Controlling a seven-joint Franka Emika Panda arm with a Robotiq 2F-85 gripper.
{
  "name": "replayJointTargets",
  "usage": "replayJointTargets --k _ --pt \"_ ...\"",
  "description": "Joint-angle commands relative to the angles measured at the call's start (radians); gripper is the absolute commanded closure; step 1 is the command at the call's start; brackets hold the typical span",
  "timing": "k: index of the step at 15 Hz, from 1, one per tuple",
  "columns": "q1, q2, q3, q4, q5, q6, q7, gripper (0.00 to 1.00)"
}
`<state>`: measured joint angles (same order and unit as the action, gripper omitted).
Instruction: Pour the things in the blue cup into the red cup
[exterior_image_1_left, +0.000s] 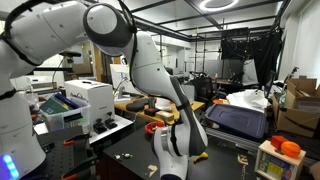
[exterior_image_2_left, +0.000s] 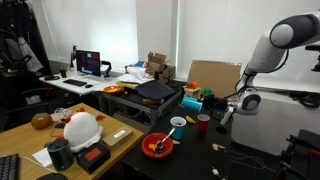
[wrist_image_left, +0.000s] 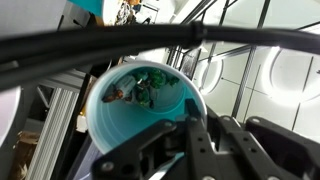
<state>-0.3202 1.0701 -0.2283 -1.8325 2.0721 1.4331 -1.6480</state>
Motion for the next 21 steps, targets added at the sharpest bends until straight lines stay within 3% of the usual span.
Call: replayJointTargets --k 1,12,21 --pt "-0.003 -0.004 -0.009 -0.008 0.013 -0.018 -0.014 0.99" --pt "-0.020 0.013 -0.012 -0.007 0.009 -0.034 -0.014 0.99" --pt "-0.050 0.048 -0.008 0.005 0.011 -0.129 -0.037 0.99"
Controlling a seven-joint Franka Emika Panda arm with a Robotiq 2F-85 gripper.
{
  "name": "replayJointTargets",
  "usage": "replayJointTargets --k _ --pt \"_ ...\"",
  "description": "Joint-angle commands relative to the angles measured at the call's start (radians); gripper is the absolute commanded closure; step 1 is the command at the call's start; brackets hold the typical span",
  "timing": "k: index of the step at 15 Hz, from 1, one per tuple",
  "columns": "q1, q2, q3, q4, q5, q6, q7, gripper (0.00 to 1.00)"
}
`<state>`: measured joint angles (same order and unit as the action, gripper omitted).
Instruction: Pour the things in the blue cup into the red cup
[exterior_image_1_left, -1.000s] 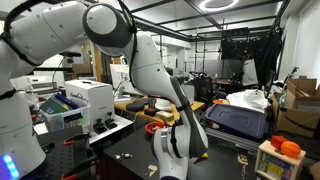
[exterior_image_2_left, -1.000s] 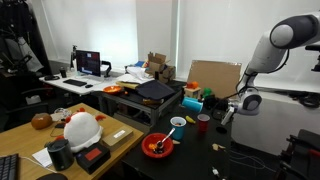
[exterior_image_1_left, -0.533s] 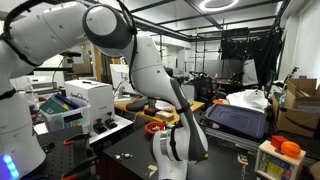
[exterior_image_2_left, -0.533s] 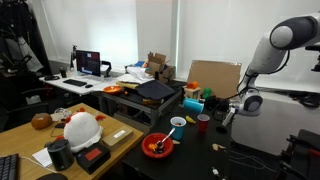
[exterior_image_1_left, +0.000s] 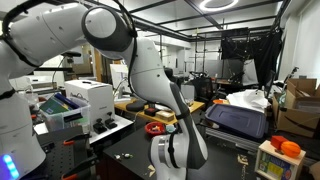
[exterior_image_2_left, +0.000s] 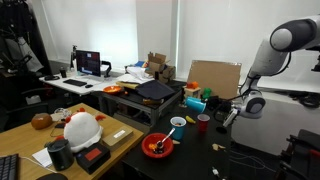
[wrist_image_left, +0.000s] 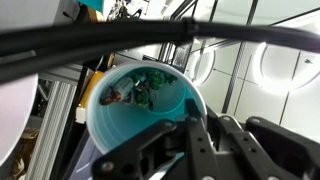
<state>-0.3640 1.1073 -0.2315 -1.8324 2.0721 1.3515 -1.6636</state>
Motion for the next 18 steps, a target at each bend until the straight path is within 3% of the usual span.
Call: replayJointTargets --k 1,18 --pt "-0.007 0.013 -0.006 0.005 0.010 -0.055 -0.024 0.99" --pt "-0.007 0.045 -0.006 0.009 0.013 -0.108 -0.037 0.99"
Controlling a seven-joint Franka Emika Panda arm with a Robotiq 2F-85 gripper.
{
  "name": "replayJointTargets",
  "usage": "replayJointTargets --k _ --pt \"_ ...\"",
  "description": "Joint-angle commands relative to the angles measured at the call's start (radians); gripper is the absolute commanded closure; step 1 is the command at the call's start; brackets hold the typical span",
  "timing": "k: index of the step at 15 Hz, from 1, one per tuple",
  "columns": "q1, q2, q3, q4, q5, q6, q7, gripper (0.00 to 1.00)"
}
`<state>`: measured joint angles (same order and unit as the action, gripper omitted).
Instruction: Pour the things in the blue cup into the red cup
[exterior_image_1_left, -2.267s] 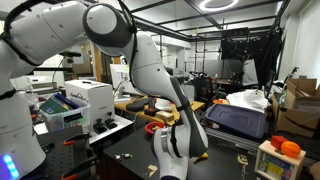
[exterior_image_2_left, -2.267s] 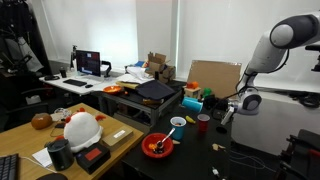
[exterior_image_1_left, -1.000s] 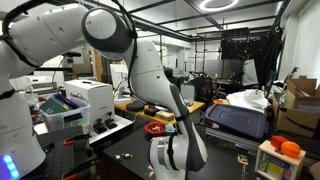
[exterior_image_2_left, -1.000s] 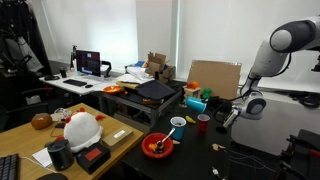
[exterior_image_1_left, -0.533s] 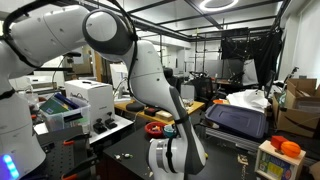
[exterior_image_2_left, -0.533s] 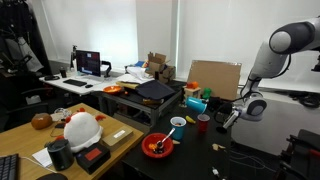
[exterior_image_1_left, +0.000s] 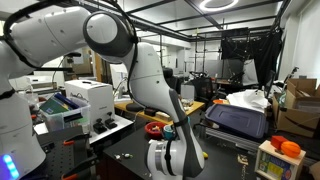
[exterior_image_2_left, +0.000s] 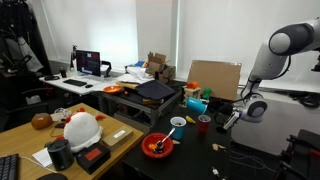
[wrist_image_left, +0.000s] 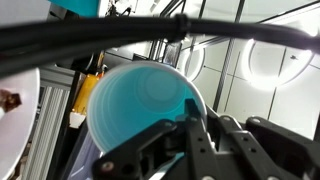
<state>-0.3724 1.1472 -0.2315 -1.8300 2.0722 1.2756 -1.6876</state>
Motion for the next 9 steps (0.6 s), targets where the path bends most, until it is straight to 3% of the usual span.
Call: replayJointTargets --k 1,9 --pt "0.000 0.006 -0.006 0.008 0.012 -0.034 -0.013 0.99" --pt "-0.027 0.047 0.001 0.032 0.010 -0.155 -0.024 0.99"
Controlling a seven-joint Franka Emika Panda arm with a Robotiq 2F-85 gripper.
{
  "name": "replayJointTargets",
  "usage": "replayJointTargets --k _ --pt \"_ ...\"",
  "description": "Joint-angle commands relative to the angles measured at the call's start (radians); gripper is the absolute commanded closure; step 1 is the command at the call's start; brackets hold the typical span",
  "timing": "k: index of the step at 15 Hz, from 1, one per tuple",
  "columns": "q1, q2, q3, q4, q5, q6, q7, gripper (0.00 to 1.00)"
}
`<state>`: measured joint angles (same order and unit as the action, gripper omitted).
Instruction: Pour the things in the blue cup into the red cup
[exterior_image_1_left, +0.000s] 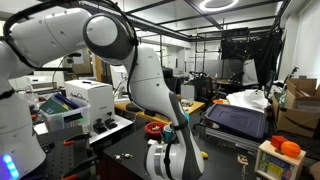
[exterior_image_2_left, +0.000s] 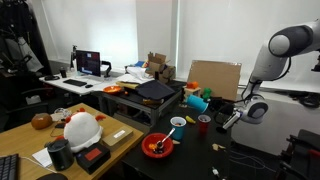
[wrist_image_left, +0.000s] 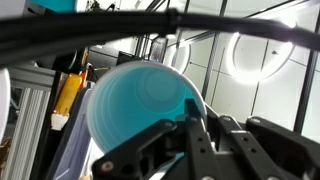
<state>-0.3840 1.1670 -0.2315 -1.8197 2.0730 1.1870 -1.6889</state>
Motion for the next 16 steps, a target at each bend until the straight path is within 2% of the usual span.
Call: replayJointTargets --k 1,12,16 --pt "-0.018 0.034 0.000 0.023 0.010 -0.080 -0.026 0.99" --pt "-0.058 0.183 0.017 0.109 0.035 -0.243 -0.050 0.99" --pt "-0.028 0.137 -0.005 0.052 0.061 -0.196 -0.055 0.99"
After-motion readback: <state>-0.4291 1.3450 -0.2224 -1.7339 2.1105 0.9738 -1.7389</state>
